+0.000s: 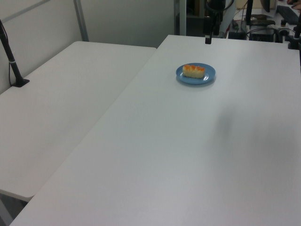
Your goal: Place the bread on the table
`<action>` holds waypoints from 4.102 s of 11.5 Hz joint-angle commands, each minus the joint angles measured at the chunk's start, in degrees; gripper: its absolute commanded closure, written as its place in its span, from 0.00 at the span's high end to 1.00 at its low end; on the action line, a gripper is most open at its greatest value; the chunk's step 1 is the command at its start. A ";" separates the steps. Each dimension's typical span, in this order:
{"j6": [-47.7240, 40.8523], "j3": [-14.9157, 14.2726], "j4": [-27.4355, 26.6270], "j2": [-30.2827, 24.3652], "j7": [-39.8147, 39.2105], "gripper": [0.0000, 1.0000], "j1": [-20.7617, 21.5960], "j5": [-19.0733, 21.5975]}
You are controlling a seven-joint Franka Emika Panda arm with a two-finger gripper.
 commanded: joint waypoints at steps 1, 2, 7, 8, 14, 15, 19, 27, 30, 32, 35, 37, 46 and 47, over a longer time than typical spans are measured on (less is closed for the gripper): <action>4.55 -1.87 -1.08 2.75 -5.27 1.00 -1.08 -0.14; 8.32 -3.71 -0.21 5.03 -7.04 1.00 -1.60 0.20; 30.81 -8.56 0.51 18.48 -10.39 1.00 -6.26 0.30; 33.81 -8.65 0.51 20.16 -10.39 1.00 -7.22 0.30; 40.43 -9.79 0.33 29.13 -10.48 0.91 -8.29 -0.32; 40.69 -9.62 0.16 29.49 -10.40 0.89 -8.12 -0.67; 40.00 -9.53 -0.11 26.52 -10.31 0.46 -6.62 -0.85; 17.71 -7.52 -3.60 12.11 -0.74 0.46 12.69 2.93; 16.44 -1.28 -14.58 4.81 2.61 0.47 17.45 2.67; 16.61 3.63 -20.82 0.77 2.79 0.48 17.11 2.67; 17.14 9.36 -27.08 0.04 9.79 0.50 19.38 2.06; 20.20 10.85 -29.46 1.97 14.54 0.51 22.64 1.44; 19.17 15.69 -29.03 1.74 24.86 1.00 19.07 -1.99; 18.12 17.44 -27.55 -0.81 24.59 1.00 14.26 -1.99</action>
